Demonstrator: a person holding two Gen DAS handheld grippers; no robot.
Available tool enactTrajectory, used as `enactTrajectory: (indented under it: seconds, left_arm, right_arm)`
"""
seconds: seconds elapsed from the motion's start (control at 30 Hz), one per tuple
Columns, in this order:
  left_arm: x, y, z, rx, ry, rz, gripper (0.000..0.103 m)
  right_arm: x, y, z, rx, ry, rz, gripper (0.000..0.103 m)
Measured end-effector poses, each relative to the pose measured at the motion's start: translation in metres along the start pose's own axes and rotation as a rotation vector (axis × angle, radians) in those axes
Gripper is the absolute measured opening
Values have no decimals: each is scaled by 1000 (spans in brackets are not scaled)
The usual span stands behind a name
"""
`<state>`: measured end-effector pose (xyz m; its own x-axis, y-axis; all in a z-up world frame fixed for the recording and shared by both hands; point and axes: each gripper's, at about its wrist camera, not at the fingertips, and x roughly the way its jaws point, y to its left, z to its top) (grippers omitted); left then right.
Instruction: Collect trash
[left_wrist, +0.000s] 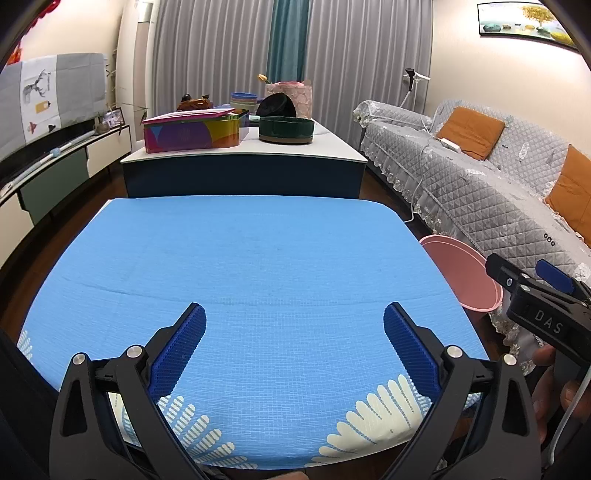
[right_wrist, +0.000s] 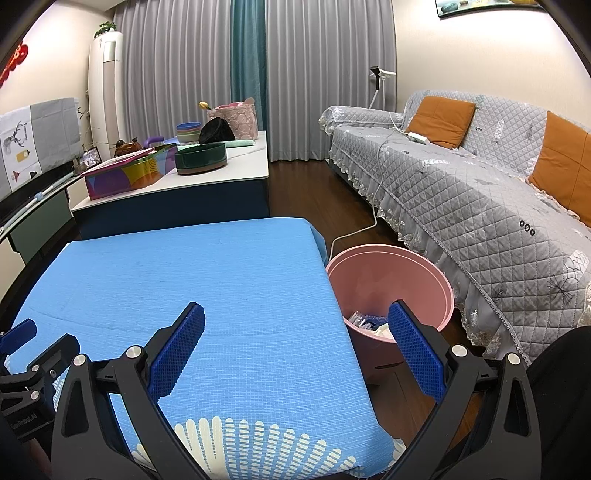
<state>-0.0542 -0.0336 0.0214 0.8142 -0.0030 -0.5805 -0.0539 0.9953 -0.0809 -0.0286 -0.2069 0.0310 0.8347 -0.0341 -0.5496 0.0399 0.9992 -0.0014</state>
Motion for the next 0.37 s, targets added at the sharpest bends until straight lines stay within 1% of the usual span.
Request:
enactTrajectory:
  seconds: [0.37]
  left_arm:
    - [0, 0, -3, -2, 5, 9, 95]
  right_arm:
    - [0, 0, 0, 1, 0, 0, 98]
